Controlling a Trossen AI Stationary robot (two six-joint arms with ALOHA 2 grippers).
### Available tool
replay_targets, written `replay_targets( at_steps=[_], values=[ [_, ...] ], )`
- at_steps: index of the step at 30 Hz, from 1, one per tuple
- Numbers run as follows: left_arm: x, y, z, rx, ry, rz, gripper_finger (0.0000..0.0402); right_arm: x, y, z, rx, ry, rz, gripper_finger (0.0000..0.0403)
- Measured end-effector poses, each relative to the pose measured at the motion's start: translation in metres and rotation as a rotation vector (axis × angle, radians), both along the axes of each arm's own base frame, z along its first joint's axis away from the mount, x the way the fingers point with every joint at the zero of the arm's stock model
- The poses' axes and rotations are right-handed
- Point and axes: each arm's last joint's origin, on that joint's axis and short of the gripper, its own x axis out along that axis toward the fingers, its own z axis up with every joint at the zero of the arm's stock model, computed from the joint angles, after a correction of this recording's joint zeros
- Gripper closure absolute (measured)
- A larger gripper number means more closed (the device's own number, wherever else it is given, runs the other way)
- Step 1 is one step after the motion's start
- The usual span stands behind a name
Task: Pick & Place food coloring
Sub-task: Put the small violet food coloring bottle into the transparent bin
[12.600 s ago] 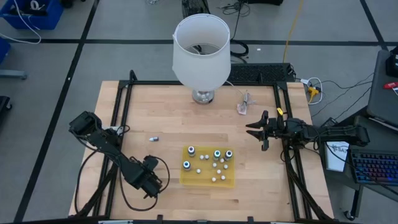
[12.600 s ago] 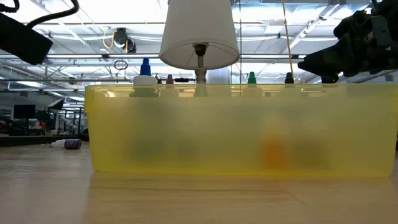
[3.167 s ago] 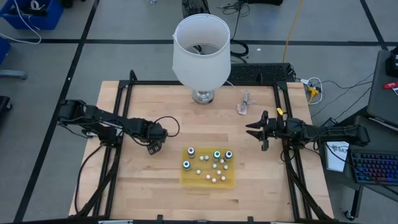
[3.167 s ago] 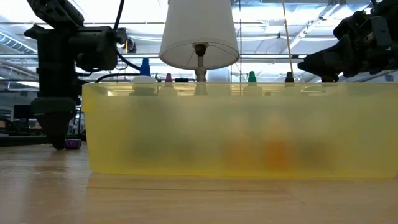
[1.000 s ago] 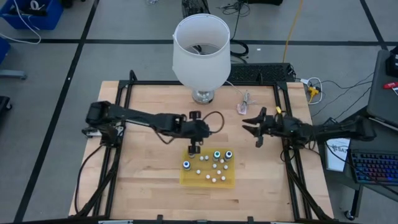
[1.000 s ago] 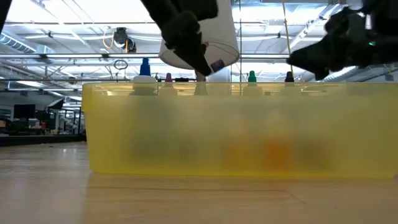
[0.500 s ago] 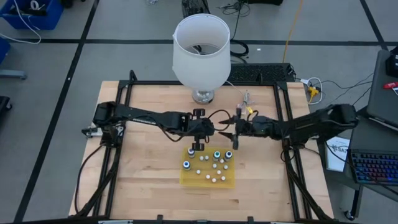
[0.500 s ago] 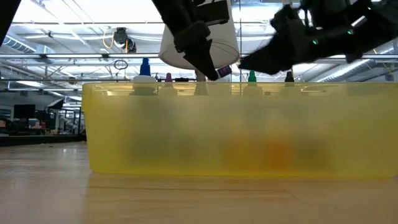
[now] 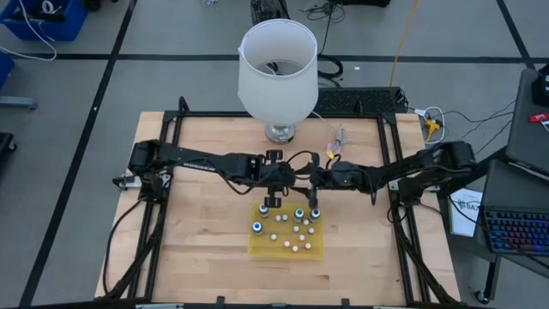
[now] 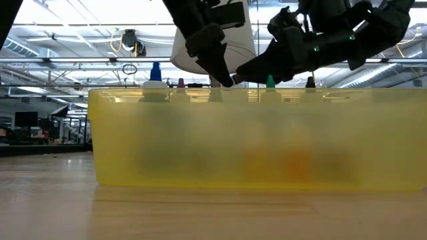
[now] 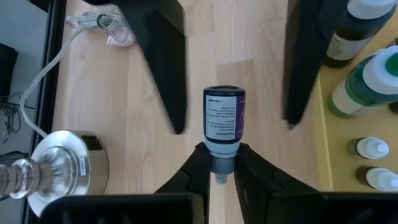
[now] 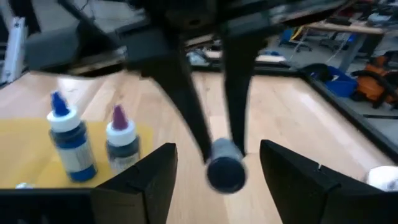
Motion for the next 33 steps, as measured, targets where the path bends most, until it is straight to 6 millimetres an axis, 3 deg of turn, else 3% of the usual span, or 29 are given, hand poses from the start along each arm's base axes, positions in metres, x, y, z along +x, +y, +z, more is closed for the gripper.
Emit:
replay_targets(
  at_steps=[10,13,18,26,33],
  values=[
    [0.0,-0.001,0.0,-0.006,0.003,-0.002,0.0353,0.001,-0.001,-0.002,-0.002,0.006,0.0,0.0213],
    [0.0,-0.001,0.0,-0.013,0.001,0.004,0.0353,0.001,-0.004,-0.002,0.0,0.006,-0.009,0.0252],
    [0.001,0.0,0.0,-0.008,-0.022,0.019,0.0335,0.001,-0.006,-0.002,-0.024,0.007,-0.009,0.0356],
    [0.006,0.0,0.006,-0.014,-0.094,0.017,0.0234,-0.01,-0.002,0.01,-0.115,-0.002,-0.074,0.0356],
    [0.012,0.004,0.004,0.006,-0.18,-0.017,0.0204,-0.035,0.0,0.017,-0.105,-0.046,-0.074,0.0356]
  ],
)
